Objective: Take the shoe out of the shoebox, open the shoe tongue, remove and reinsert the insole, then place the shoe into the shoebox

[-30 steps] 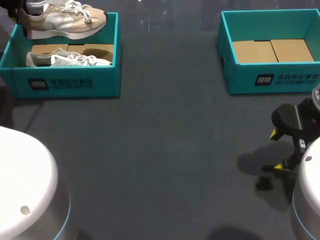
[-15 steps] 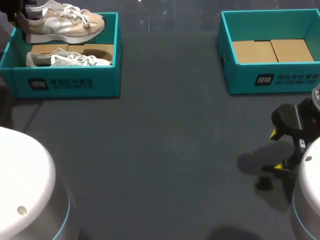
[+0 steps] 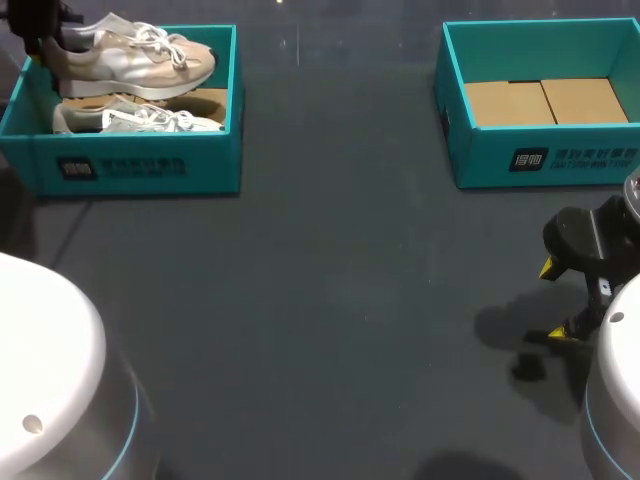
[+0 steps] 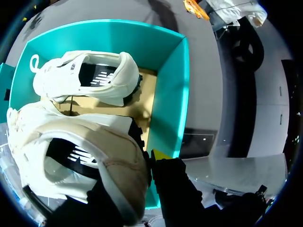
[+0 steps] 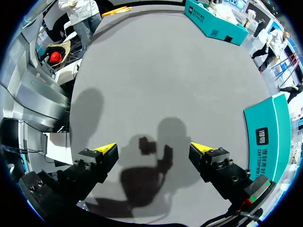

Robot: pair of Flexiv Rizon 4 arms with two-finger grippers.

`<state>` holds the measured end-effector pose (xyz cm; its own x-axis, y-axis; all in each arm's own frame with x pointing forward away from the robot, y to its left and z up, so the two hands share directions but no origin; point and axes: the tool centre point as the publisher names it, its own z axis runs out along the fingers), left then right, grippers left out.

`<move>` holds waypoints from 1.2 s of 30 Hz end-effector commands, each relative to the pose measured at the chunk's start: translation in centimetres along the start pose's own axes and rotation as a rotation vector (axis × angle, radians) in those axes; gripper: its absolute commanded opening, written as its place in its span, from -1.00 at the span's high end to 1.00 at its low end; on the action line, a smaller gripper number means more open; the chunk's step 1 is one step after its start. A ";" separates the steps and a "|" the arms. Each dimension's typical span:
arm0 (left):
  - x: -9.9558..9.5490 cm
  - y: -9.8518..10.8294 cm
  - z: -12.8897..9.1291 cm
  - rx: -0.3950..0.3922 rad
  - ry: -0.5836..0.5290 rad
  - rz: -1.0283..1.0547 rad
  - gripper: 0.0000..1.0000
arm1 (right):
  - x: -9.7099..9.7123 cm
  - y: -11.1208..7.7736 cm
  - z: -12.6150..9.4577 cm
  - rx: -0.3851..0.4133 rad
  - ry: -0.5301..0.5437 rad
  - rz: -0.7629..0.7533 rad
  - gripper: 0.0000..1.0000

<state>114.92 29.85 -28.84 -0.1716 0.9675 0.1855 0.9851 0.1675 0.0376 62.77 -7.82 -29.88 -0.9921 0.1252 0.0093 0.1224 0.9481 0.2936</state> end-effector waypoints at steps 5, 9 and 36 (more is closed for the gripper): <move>-0.5 1.2 1.1 0.023 0.013 -0.009 1.00 | 0.3 -0.1 -0.1 0.001 -0.004 -0.001 -1.00; -0.8 1.4 1.8 0.027 0.018 -0.008 1.00 | 0.3 -0.1 -0.1 0.001 -0.004 -0.001 -1.00; -2.9 3.1 6.2 0.019 0.045 0.003 1.00 | 0.3 -0.1 -0.1 0.001 -0.004 -0.001 -1.00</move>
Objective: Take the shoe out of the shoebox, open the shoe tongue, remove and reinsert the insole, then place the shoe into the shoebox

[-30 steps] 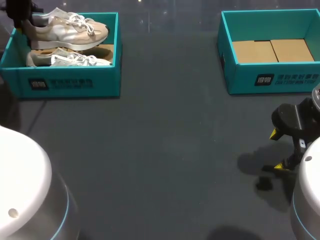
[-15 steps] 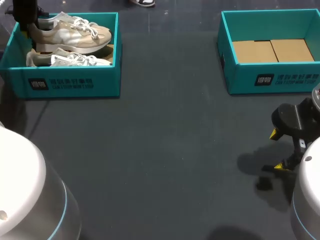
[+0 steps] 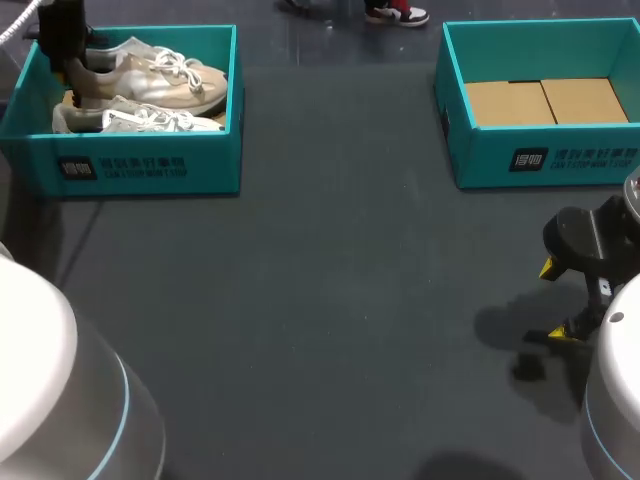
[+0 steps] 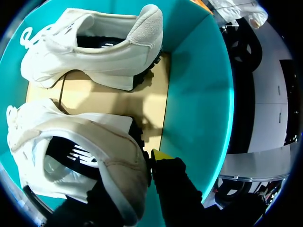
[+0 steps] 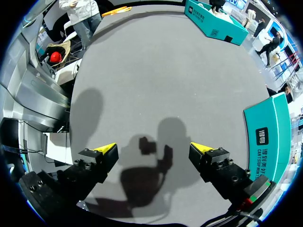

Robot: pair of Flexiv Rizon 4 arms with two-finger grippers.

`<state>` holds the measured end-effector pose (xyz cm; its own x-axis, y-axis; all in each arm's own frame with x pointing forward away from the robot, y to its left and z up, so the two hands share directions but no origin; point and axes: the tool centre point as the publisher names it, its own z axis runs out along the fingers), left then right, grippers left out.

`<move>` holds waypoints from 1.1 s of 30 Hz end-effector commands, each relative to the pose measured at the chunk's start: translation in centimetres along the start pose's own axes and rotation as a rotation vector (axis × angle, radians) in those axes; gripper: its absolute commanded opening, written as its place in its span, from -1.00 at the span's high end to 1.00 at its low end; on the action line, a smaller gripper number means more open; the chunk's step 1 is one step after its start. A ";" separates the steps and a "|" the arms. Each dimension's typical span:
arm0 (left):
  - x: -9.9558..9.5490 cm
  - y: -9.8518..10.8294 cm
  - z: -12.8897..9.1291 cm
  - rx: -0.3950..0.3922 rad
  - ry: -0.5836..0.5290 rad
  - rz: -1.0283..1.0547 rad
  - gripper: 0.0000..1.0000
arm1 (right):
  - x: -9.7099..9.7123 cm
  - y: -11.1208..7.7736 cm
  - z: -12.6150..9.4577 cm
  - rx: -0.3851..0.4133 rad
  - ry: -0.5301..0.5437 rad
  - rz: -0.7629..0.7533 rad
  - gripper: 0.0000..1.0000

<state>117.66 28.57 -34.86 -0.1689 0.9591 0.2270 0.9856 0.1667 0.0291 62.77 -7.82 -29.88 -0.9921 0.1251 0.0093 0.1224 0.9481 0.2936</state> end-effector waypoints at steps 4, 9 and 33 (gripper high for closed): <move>-0.1 0.9 1.1 0.023 0.007 0.001 1.00 | 0.3 -0.1 -0.1 0.001 -0.004 -0.001 -1.00; -0.2 0.9 1.6 0.035 0.001 -0.001 1.00 | 0.3 -0.1 -0.1 0.001 -0.004 -0.001 -1.00; -1.4 0.5 2.9 0.036 -0.036 -0.009 0.57 | 0.3 -0.1 -0.1 0.001 -0.004 -0.001 -1.00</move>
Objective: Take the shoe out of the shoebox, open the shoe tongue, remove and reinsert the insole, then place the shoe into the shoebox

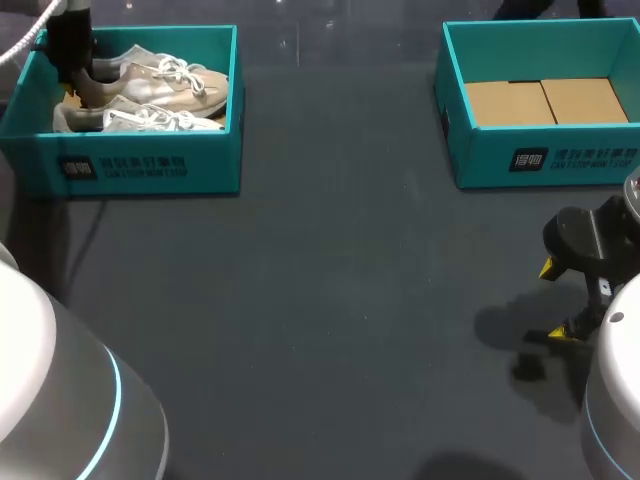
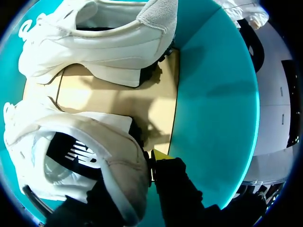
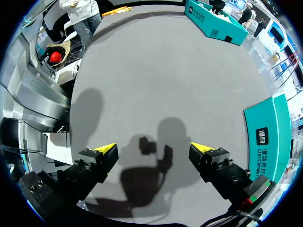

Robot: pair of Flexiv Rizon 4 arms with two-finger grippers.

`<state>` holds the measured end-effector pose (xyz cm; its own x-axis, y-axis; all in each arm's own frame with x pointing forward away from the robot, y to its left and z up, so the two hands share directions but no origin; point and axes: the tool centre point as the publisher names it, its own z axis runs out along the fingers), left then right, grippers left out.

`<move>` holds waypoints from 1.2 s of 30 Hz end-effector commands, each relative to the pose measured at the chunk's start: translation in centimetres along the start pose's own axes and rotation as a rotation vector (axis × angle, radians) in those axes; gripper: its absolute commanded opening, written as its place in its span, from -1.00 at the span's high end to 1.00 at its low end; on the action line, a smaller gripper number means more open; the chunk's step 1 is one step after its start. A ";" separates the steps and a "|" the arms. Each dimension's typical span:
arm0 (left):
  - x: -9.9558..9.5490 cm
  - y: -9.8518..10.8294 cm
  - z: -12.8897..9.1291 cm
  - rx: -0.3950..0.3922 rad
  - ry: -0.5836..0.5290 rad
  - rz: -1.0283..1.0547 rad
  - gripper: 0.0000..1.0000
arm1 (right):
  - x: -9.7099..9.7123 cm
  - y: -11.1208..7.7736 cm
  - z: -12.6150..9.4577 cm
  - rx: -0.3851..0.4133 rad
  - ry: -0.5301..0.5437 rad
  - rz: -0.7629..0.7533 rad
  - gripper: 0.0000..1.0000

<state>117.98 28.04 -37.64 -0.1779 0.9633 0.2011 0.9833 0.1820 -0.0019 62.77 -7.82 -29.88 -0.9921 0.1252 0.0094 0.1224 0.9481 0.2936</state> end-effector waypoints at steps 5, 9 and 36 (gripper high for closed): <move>-0.2 0.2 -0.1 -0.007 -0.018 0.003 0.36 | 0.3 -0.1 -0.1 0.001 -0.004 -0.001 -1.00; -0.2 0.2 -0.6 -0.016 -0.024 0.002 0.22 | 0.3 -0.1 -0.1 0.001 -0.004 -0.001 -1.00; 0.8 -5.1 -11.0 -0.102 -0.162 0.063 -1.00 | 0.3 -0.1 -0.1 0.001 -0.004 -0.001 -1.00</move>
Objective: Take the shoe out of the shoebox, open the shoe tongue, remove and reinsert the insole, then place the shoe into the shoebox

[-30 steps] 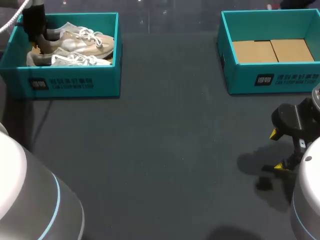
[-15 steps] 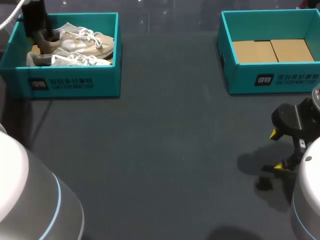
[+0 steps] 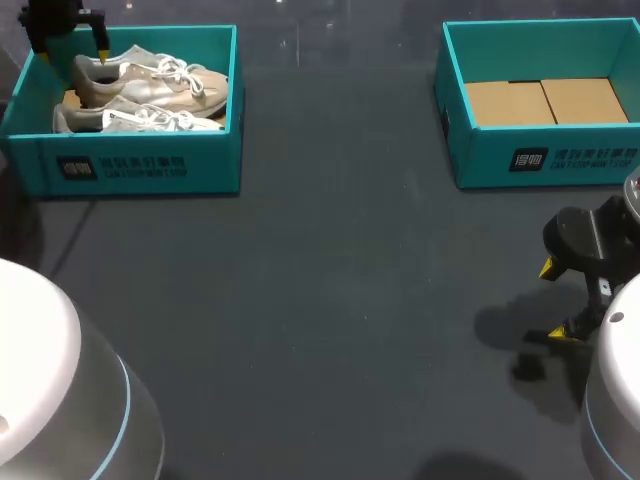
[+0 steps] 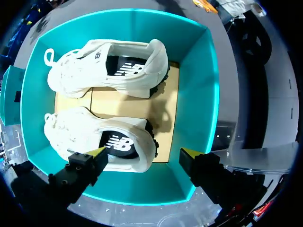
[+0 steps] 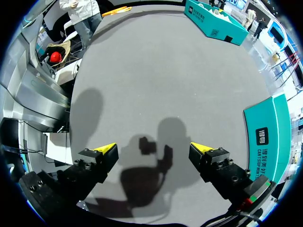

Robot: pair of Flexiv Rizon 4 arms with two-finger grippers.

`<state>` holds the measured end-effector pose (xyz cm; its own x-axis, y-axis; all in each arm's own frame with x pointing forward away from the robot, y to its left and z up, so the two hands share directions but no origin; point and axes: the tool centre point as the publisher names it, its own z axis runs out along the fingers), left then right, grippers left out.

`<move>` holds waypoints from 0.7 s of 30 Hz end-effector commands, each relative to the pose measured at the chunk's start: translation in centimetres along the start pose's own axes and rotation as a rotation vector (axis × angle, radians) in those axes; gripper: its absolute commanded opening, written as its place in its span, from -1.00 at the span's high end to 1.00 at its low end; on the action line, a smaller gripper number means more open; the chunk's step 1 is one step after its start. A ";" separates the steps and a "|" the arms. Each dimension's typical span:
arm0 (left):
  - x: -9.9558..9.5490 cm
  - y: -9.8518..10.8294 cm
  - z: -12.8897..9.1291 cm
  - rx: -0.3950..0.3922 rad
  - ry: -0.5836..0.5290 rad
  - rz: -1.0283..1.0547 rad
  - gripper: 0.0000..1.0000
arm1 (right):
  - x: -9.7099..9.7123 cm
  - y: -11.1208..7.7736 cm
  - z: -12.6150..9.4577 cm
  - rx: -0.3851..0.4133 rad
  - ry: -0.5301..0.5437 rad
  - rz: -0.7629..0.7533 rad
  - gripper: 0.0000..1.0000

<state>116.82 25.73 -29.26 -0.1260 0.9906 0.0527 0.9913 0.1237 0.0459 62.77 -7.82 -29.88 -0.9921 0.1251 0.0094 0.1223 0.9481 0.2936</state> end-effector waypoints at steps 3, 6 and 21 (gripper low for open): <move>0.8 -4.7 -3.5 -0.053 -0.015 0.034 -1.00 | 0.3 -0.1 -0.1 0.001 -0.004 -0.001 -1.00; 1.0 -5.8 -4.1 -0.047 -0.023 0.047 -1.00 | 0.3 -0.1 -0.1 0.001 -0.004 -0.001 -1.00; 2.6 -11.0 -4.3 0.032 -0.038 0.073 -1.00 | 0.3 -0.1 -0.1 0.001 -0.004 -0.001 -1.00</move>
<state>106.97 26.28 -25.50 -0.0543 0.9983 0.0194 0.9982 0.0547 -0.0227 62.77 -7.81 -29.88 -0.9921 0.1251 0.0094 0.1223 0.9481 0.2937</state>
